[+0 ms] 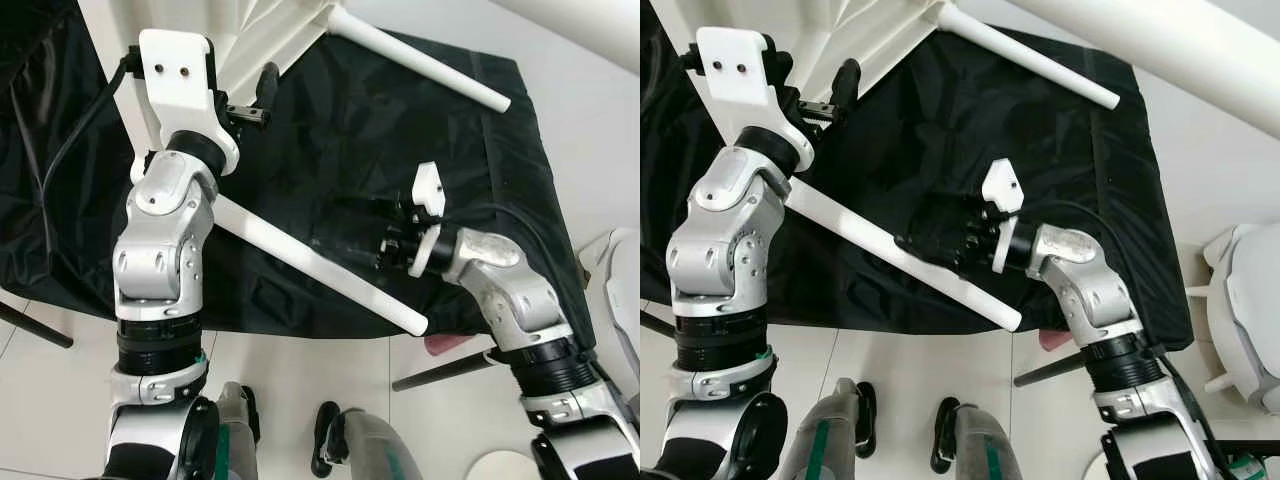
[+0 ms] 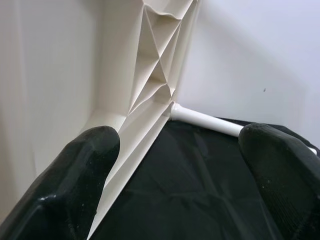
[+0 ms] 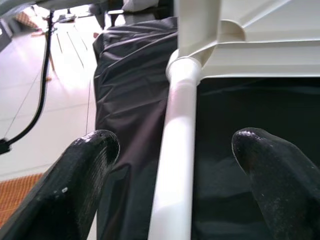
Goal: Building children table
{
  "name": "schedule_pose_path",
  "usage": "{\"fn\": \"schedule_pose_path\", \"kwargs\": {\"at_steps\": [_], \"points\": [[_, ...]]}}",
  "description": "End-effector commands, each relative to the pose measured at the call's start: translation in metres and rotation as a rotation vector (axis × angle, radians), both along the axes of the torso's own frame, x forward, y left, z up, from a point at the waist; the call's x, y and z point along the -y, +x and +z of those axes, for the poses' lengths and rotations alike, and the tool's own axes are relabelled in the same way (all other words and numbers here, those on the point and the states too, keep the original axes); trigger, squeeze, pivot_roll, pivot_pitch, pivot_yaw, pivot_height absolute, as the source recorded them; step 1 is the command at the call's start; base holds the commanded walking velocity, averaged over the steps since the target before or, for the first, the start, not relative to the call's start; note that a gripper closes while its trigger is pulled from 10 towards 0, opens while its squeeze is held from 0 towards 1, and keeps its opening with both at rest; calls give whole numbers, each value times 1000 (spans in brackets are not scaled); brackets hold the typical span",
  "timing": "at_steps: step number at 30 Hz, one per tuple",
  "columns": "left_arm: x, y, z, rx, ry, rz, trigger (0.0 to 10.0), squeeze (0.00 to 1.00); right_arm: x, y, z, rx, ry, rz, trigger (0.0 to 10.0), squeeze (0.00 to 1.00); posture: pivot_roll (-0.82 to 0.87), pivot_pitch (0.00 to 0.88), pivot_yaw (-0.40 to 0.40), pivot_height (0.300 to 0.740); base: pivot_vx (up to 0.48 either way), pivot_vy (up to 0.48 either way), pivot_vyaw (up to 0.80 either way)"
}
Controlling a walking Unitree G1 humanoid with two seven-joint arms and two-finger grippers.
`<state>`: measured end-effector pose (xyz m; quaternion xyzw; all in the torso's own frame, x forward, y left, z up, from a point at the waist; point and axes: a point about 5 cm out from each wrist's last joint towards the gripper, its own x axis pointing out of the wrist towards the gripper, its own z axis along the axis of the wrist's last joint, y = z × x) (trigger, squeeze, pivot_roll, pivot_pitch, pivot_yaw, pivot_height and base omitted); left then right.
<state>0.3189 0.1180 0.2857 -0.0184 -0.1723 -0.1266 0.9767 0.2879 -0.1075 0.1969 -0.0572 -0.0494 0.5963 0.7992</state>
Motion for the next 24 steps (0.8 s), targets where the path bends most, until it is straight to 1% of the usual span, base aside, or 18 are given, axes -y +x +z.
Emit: {"fn": "schedule_pose_path", "kwargs": {"at_steps": [1, 3, 6, 9, 12, 14, 16, 19, 22, 24], "points": [[4, 2, 0, -6, 17, 3, 10000, 0, 1, -4, -4, -1, -33, 16, 10000, 0, 42, 89, -109, 740, 0, 0, 0], [3, 10, -1, -42, 8, 44, 10000, 0, 3, -9, -9, -3, -74, 32, 10000, 0, 27, 89, -111, 740, 0, 0, 0], [3, 13, -1, -48, -5, 46, 10000, 0, 4, -10, -10, 1, -91, 36, 10000, 0, 27, 89, -111, 740, 0, 0, 0], [7, 18, 2, -41, 14, 41, 10000, 0, 9, -15, -16, 8, -162, 41, 10000, 0, 12, 90, -117, 740, 0, 0, 0], [9, 18, 4, -32, 18, 36, 10000, 0, 10, -16, -17, 11, -179, 39, 10000, 0, 12, 88, -118, 740, 0, 0, 0], [11, 19, 8, -22, 9, 35, 10000, 0, 12, -16, -22, 26, -227, 17, 10000, 0, 9, 85, -119, 740, 0, 0, 0], [12, 20, 10, -16, 8, 40, 10000, 0, 12, -15, -27, 30, -251, -1, 10000, 0, 11, 84, -118, 740, 0, 0, 0], [14, 20, 11, -17, 11, 43, 10000, 0, 10, -16, -31, 30, -263, -3, 10000, 0, 14, 82, -117, 740, 0, 0, 0], [17, 20, 11, -12, 43, 63, 10000, 0, 6, -18, -42, 29, -287, -4, 10000, 0, 21, 84, -113, 740, 0, 0, 0], [17, 20, 11, -12, 43, 63, 10000, 0, 6, -18, -42, 29, -287, -4, 10000, 0, 21, 84, -113, 740, 0, 0, 0]]}}
